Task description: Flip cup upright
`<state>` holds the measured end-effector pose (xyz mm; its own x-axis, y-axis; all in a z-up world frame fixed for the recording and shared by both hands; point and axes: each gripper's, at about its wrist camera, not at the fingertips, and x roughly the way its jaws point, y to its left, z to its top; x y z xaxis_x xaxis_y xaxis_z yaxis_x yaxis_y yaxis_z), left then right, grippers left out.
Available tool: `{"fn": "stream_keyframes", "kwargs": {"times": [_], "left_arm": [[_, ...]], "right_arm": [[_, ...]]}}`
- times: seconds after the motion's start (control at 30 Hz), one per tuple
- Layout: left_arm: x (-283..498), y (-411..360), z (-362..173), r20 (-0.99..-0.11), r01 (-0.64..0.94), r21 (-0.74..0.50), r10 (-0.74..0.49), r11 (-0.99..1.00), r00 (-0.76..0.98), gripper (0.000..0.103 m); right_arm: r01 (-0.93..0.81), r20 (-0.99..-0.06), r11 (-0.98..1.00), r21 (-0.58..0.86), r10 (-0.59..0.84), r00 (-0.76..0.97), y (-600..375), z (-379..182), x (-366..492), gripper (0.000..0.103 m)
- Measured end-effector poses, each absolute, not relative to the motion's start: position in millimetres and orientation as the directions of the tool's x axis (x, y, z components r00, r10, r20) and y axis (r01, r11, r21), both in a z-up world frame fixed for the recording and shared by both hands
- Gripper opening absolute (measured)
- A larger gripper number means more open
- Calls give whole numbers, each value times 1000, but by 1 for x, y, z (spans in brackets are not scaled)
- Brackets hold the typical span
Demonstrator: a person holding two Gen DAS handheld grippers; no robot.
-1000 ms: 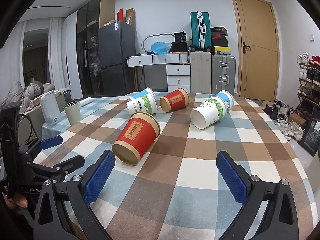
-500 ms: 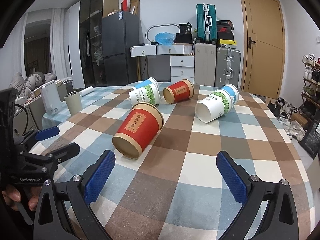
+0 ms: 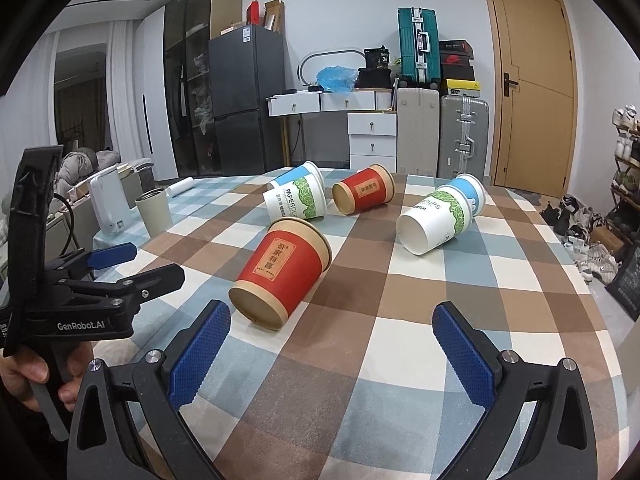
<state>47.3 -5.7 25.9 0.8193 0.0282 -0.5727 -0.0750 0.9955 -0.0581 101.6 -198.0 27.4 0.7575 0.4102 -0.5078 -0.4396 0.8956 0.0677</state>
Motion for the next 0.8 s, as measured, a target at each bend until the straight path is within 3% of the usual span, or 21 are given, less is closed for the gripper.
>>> {"fn": "stream_keyframes", "kwargs": {"times": [0.7, 0.8], "left_arm": [[114, -50, 13, -679, 1, -95, -65, 996, 731, 102], [122, -57, 10, -696, 15, -89, -73, 996, 715, 97]], "right_arm": [[-344, -559, 934, 98, 338, 757, -225, 23, 120, 103], [-338, -561, 935, 104, 336, 757, -228, 22, 120, 103]]}}
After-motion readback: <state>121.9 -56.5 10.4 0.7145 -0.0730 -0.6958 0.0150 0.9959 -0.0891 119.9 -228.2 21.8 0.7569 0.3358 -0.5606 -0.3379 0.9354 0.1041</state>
